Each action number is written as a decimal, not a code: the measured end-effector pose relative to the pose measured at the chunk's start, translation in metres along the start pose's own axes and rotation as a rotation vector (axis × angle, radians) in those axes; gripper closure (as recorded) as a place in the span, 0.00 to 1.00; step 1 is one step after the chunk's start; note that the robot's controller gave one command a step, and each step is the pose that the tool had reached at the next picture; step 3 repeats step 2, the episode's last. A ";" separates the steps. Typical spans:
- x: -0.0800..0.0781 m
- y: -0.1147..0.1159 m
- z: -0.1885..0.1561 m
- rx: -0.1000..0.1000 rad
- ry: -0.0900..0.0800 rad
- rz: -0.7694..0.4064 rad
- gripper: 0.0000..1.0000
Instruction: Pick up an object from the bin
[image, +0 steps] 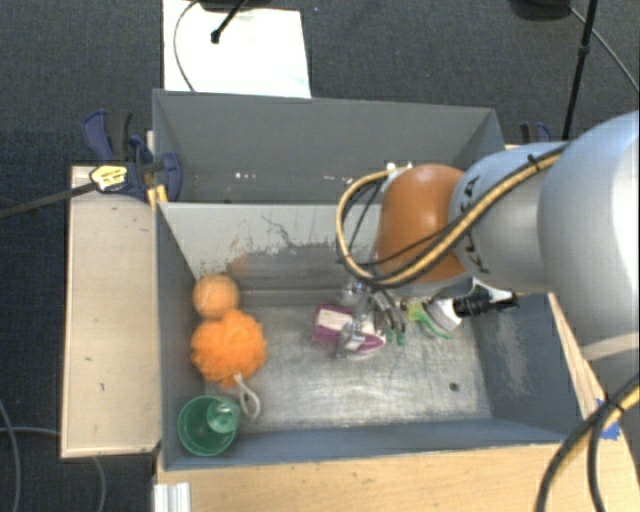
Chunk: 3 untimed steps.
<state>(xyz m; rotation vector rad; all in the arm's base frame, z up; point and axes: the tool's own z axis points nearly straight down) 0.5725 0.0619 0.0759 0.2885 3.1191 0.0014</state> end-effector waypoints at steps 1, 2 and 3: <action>0.002 0.000 -0.006 0.002 0.009 0.000 1.00; 0.004 -0.001 -0.026 0.004 0.017 0.000 1.00; 0.004 -0.001 -0.026 0.004 0.017 0.000 1.00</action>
Offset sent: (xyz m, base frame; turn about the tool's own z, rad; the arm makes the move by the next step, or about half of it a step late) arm 0.0000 0.0001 0.0177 0.0000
